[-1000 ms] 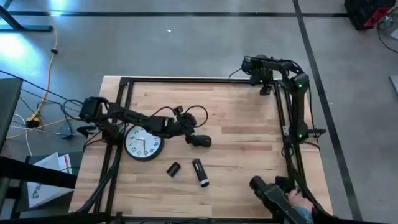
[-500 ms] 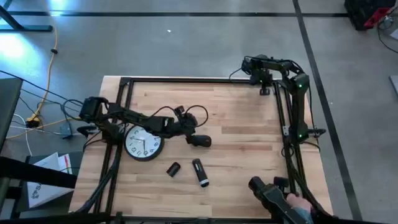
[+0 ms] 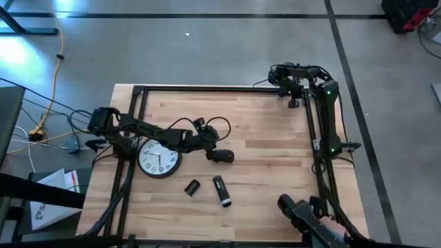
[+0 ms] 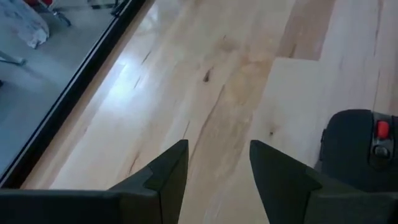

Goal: Insert battery
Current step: Insert the silver battery into the black remote

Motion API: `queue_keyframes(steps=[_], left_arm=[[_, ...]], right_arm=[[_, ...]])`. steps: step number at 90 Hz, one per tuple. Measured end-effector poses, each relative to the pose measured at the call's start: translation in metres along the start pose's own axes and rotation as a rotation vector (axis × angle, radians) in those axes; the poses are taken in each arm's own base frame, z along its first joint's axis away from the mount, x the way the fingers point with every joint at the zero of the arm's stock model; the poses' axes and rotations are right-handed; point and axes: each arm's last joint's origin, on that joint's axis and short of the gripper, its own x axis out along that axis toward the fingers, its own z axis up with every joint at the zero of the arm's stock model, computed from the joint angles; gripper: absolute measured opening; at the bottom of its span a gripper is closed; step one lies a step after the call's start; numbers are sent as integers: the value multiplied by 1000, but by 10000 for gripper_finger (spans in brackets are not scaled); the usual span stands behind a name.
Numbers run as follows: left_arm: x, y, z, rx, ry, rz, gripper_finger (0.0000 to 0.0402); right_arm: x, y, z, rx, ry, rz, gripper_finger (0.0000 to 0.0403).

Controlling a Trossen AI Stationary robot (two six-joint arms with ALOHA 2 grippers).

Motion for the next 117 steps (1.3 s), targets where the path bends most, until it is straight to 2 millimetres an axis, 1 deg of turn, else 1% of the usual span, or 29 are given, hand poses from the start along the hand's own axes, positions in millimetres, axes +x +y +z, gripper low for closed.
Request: queue_keyframes(steps=[8,12,22,33,49,73,90,105,111,117], left_arm=[[0,1,0,-2,0,2,156],[0,1,0,0,0,2,156],[0,1,0,1,-1,2,156],[0,1,1,1,-5,0,156],[0,1,1,2,-6,1,156],[0,0,2,6,-14,-3,156],[0,0,2,14,-15,-3,156],[0,0,0,25,-1,-4,156],[-1,1,-1,25,11,-4,156],[-2,1,-1,18,22,-4,156]], right_arm=[[4,-10,-5,162,-20,70,0],[5,-12,-6,205,-32,85,0],[6,-9,0,261,-52,106,0],[5,-9,0,325,-73,139,0],[0,-6,-1,327,-75,145,0],[-23,-4,-1,411,-226,184,0],[-35,9,3,399,-225,167,0],[-63,22,0,395,-313,138,0],[-74,24,-6,415,-347,125,0],[-86,23,-17,441,-393,112,0]])
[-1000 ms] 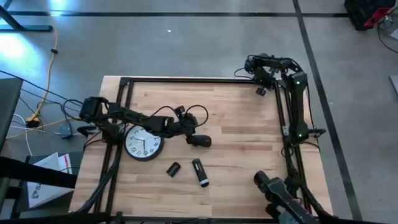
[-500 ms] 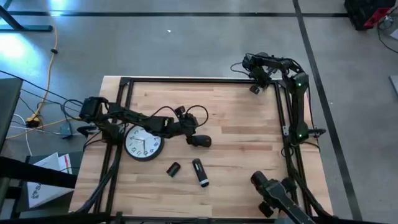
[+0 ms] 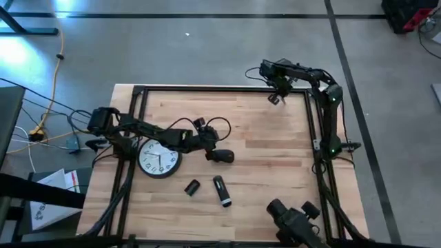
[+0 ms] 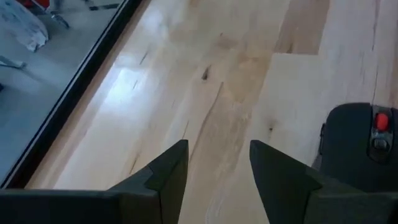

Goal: Insert battery
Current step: Insert the silver battery into the black remote

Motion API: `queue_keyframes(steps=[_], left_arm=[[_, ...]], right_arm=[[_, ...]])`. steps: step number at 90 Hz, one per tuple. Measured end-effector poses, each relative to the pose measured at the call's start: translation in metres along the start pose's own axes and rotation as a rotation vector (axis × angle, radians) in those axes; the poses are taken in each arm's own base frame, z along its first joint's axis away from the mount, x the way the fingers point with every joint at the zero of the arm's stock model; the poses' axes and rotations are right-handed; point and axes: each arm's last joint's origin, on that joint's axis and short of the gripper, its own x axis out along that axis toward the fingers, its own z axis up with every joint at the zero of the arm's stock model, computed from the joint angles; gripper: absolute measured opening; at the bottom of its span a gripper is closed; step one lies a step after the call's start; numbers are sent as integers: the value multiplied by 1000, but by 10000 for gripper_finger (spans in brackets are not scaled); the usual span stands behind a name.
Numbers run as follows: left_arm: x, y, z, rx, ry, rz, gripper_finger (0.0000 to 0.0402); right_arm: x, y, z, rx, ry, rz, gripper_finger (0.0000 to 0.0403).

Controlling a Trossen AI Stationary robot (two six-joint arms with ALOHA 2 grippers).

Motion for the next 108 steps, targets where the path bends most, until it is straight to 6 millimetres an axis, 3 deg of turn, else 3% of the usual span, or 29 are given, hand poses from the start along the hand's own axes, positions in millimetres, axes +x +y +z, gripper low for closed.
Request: queue_keyframes(steps=[16,31,60,108], left_arm=[[-4,-5,-2,4,12,-7,156],[-7,-9,1,0,-27,-22,156],[-14,-8,18,13,-128,-49,156],[-26,-17,24,49,-187,-76,156]], right_arm=[[-31,-10,-28,136,-337,100,8],[-24,0,-59,245,-542,189,40],[3,33,-61,234,-598,332,109],[14,53,-59,254,-652,297,112]])
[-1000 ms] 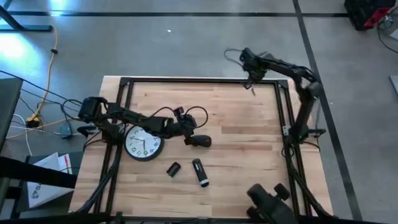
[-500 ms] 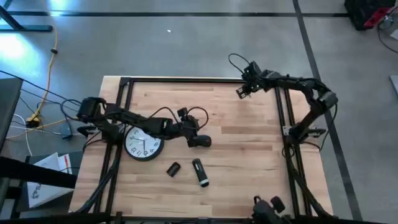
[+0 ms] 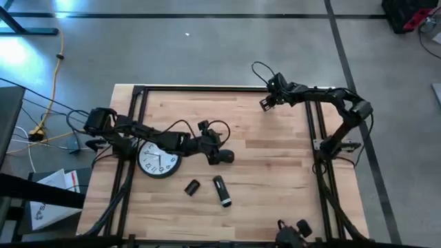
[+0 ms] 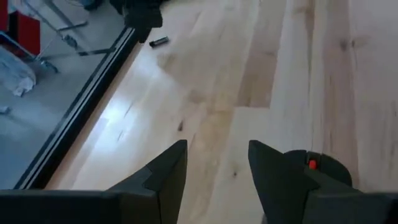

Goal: Insert battery
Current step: Insert the silver battery into the black remote

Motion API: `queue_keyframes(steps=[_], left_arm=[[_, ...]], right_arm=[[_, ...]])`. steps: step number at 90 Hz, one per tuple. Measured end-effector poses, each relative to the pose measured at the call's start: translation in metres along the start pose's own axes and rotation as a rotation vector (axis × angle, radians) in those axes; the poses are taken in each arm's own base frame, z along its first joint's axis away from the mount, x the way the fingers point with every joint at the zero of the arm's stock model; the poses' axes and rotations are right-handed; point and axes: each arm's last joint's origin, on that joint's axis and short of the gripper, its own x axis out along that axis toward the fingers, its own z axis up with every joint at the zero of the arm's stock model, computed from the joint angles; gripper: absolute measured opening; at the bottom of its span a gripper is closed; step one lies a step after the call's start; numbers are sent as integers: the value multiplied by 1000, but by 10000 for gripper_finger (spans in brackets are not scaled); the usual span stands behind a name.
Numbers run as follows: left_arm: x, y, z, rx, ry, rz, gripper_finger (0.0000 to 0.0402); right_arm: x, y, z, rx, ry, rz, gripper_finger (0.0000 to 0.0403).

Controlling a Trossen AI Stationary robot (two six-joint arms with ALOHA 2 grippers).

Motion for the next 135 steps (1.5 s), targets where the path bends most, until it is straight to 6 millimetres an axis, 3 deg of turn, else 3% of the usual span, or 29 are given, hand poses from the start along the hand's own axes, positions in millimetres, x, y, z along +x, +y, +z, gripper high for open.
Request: queue_keyframes(steps=[24,63,100,135], left_arm=[[-13,-8,5,8,-32,-2,156],[-19,-17,3,29,-26,12,156],[-19,-17,3,14,-26,12,156],[-19,-17,3,14,-26,12,156]], right_arm=[[28,4,-5,30,21,-26,112],[27,8,-11,71,75,-52,111],[30,9,-18,101,75,-38,32],[32,10,-31,40,40,-15,24]])
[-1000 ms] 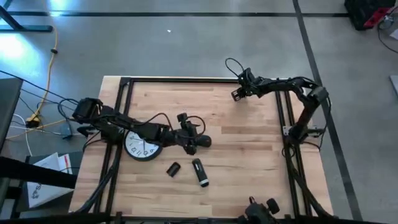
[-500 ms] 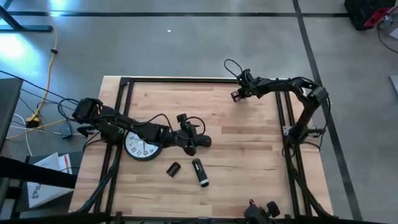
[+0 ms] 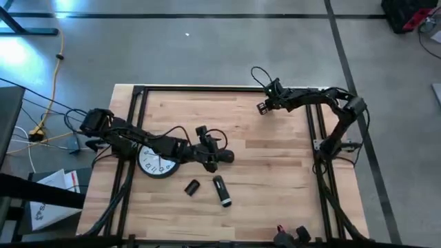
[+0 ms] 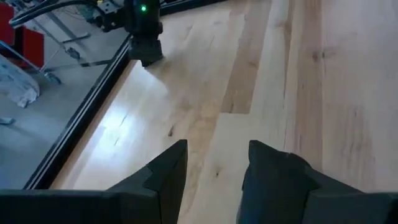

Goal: Insert battery
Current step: Insert the silver battery into the black remote

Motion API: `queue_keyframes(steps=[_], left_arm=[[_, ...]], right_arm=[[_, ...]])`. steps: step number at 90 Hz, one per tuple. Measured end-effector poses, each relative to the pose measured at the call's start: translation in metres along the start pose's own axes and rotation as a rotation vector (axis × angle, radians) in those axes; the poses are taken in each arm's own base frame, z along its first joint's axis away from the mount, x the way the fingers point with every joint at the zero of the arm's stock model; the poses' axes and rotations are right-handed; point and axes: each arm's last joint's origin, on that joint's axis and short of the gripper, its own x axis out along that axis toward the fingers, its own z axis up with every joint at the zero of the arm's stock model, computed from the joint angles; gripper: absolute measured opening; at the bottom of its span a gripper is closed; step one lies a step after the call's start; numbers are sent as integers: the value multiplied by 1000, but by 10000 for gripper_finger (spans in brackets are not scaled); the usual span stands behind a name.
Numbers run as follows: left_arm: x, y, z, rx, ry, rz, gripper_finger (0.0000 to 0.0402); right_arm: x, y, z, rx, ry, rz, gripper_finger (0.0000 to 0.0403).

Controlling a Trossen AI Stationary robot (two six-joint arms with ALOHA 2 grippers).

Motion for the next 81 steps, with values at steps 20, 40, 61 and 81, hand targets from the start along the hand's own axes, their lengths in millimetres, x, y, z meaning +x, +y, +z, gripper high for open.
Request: queue_keyframes(steps=[20,40,61,81], left_arm=[[-3,0,1,7,-6,33,156],[-30,-9,12,38,-78,60,156],[-50,-19,14,41,-124,-16,156],[-69,-42,8,-129,-131,-123,156]], right_arm=[[0,1,0,-11,3,19,23],[-10,0,1,7,-7,33,10],[-43,5,1,-26,-18,102,7],[-64,29,0,-111,-84,161,7]])
